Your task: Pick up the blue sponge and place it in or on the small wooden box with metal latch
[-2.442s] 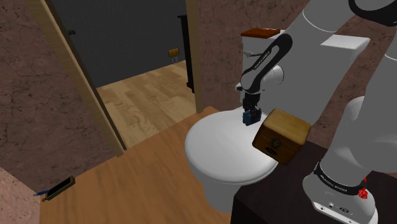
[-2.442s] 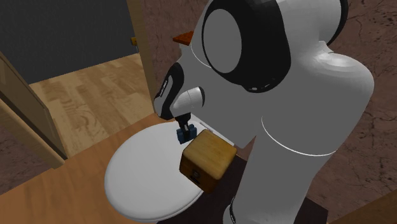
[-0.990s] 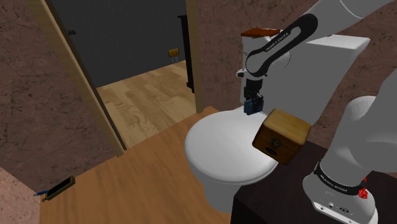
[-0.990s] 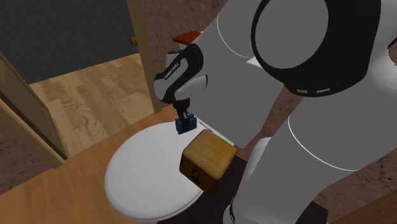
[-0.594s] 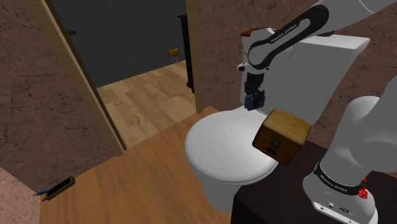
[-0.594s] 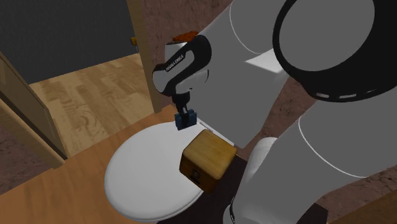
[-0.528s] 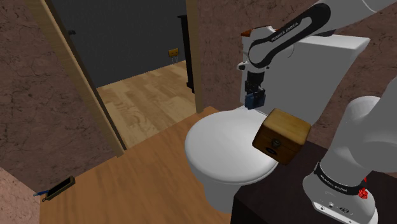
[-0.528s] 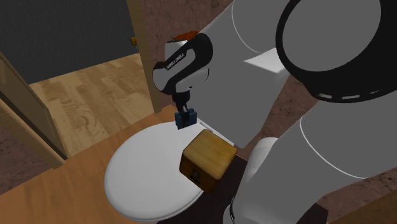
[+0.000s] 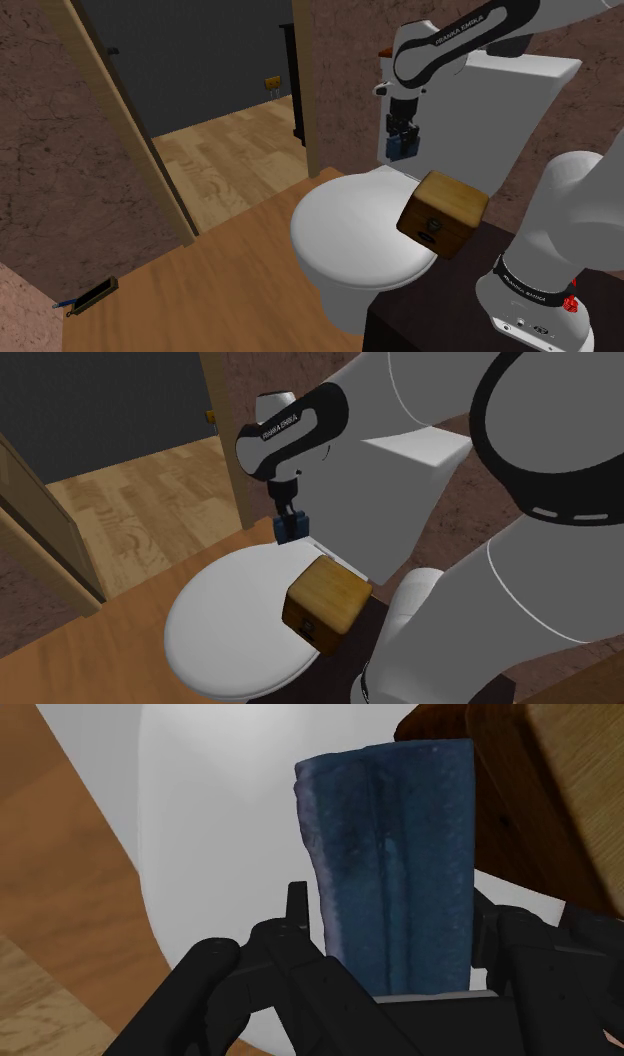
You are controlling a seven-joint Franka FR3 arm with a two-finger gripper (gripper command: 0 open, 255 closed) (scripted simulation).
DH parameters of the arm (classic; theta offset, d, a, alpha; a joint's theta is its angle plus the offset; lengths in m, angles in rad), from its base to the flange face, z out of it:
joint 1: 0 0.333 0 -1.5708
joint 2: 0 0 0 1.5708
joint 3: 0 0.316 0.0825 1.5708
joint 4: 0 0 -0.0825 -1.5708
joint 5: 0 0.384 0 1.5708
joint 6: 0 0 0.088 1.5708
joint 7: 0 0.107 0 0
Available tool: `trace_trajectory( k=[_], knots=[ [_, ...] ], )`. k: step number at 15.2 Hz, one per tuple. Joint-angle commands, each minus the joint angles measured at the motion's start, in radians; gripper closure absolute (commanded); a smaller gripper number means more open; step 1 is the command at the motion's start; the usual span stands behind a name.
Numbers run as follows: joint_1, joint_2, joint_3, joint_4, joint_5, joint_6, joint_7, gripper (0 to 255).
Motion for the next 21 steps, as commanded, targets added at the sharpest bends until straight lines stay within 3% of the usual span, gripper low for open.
trace_trajectory(
  k=[1,12,21],
  knots=[
    [-0.001,-0.012,0.004,0.015,-0.003,-0.027,0.004,255],
    [-0.003,-0.068,0.03,0.12,-0.009,-0.185,0.02,255],
    [-0.075,-0.473,0.149,-0.18,-0.072,-0.293,0.137,255]
  ],
)
